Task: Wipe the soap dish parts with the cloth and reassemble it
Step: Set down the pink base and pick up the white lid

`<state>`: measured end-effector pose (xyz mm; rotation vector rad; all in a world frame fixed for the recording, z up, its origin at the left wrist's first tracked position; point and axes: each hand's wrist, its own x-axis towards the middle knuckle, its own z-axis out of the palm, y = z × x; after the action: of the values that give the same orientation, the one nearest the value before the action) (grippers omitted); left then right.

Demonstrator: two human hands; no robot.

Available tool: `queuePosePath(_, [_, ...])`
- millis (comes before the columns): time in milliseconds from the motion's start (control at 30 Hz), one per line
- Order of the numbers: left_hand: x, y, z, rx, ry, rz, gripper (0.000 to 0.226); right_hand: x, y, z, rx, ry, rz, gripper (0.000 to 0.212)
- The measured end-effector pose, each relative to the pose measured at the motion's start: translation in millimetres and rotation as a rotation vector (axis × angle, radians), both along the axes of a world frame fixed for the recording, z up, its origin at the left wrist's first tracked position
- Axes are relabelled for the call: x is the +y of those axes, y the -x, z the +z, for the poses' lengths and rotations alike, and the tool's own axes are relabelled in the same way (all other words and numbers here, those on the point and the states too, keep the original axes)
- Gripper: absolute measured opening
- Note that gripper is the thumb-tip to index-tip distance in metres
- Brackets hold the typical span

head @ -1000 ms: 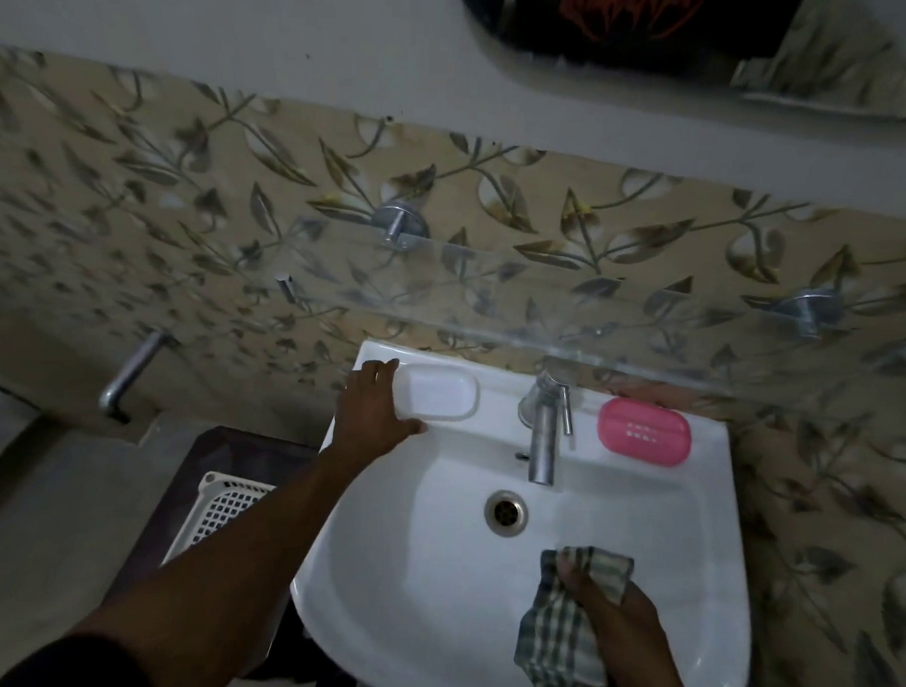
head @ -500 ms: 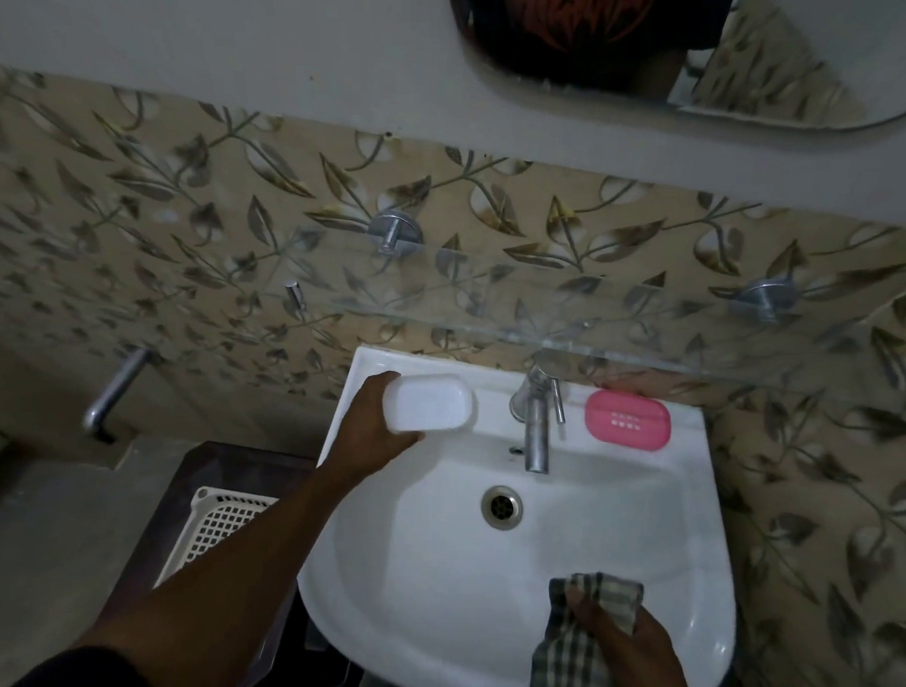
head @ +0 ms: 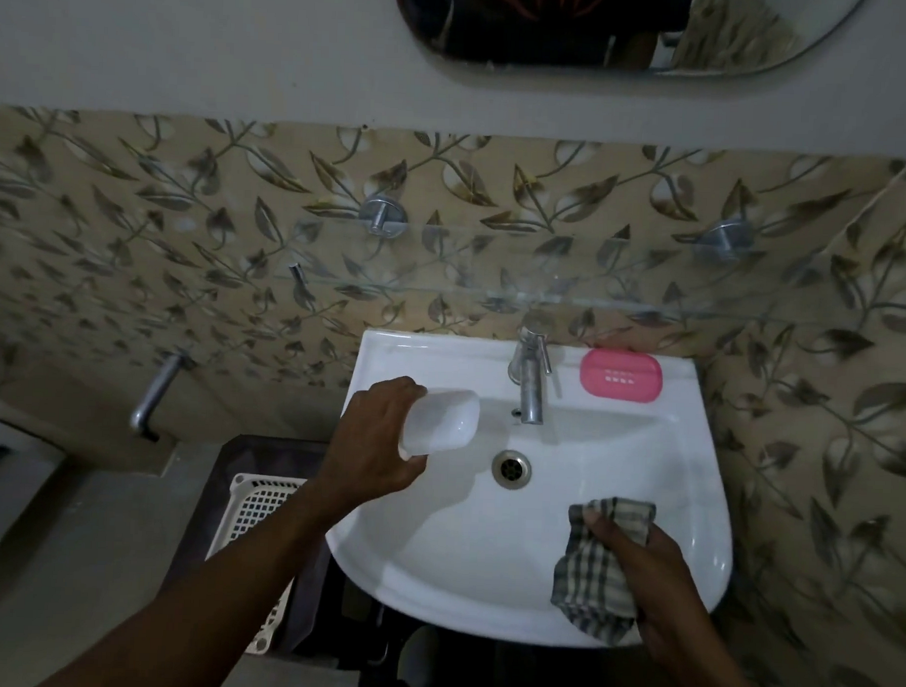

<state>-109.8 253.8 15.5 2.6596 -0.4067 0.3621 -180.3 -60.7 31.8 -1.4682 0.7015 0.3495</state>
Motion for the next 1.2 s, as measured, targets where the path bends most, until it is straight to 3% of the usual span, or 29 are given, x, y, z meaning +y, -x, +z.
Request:
queuePosePath(200, [-22, -3, 33, -0.127, -0.338, -0.220, 0.071, -9, -1, -1, -0.088, -0.066, 0.003, 0.015])
queuePosePath(467, [-46, -6, 59, -0.176, -0.745, -0.375, 0.056, -14, -8, -9, -0.092, -0.192, -0.040, 0.021])
queuePosePath(700, [-52, -9, 77, -0.332, -0.835, -0.445, 0.038, -16, -12, -19, -0.087, -0.229, -0.044, 0.027])
queuePosePath(867, [-52, -9, 83, -0.333, -0.780, -0.426, 0.043, -17, -17, -21, -0.095, -0.243, -0.028, 0.029])
queuePosePath(933, [-48, -9, 76, -0.242, -0.615, -0.330, 0.063, -17, -20, -20, -0.103, -0.250, -0.026, 0.029])
queuePosePath(1000, [-44, -3, 63, -0.095, -0.213, -0.176, 0.074, -13, -23, -18, -0.103, -0.257, -0.019, 0.029])
queuePosePath(1100, [-48, 14, 48, 0.114, 0.310, 0.066, 0.076, -4, -27, -8, -0.120, -0.262, 0.025, 0.028])
queuePosePath(1200, [-52, 27, 39, 0.244, 0.588, 0.208, 0.079, 6, -35, 5, -0.148, -0.279, 0.094, 0.025])
